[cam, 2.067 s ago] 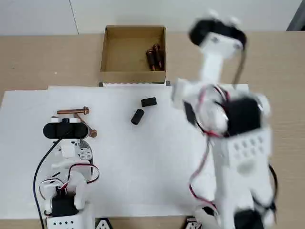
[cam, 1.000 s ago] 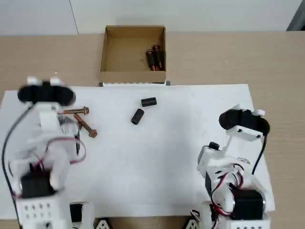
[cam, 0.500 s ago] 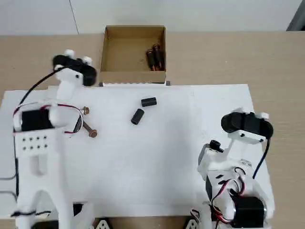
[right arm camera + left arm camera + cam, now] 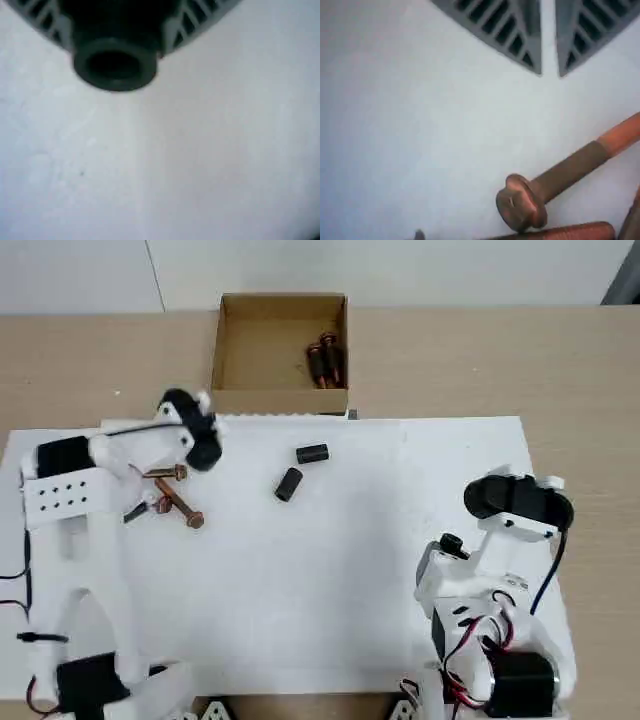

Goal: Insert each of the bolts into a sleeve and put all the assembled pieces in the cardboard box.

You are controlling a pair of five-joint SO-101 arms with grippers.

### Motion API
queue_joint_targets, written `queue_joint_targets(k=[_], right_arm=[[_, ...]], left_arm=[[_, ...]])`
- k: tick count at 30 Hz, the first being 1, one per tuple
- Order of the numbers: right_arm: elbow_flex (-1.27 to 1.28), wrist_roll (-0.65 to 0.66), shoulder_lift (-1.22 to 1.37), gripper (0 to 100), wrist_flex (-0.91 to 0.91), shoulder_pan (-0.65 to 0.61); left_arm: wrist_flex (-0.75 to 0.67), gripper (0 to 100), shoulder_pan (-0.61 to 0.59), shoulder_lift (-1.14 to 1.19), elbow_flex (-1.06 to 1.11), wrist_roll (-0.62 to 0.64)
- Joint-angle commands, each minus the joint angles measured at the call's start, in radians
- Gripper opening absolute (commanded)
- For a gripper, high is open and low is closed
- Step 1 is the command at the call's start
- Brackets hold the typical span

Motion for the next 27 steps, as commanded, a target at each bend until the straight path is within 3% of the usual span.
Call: queue_joint_targets(k=[1,8,14,27], right_arm=[[-0.003,0.005,-0.001,0.3,-0.021,0.012],[-0.002,0.005,0.004,0.3,-0.021,0.012],[0.038,0.006,0.004,0.3,-0.045,0.012],[0.061,0.009,0.004,0.3,-0.079,0.01]], left_arm=[[0.005,1,-0.046,0.025,-0.038,-0.192],[-0.034,3,-0.051,0.112,-0.041,-0.351],[-0.176,11,-0.049,0.207,-0.042,-0.362],[-0.215,11,-0.035,0.322,-0.122,-0.4]])
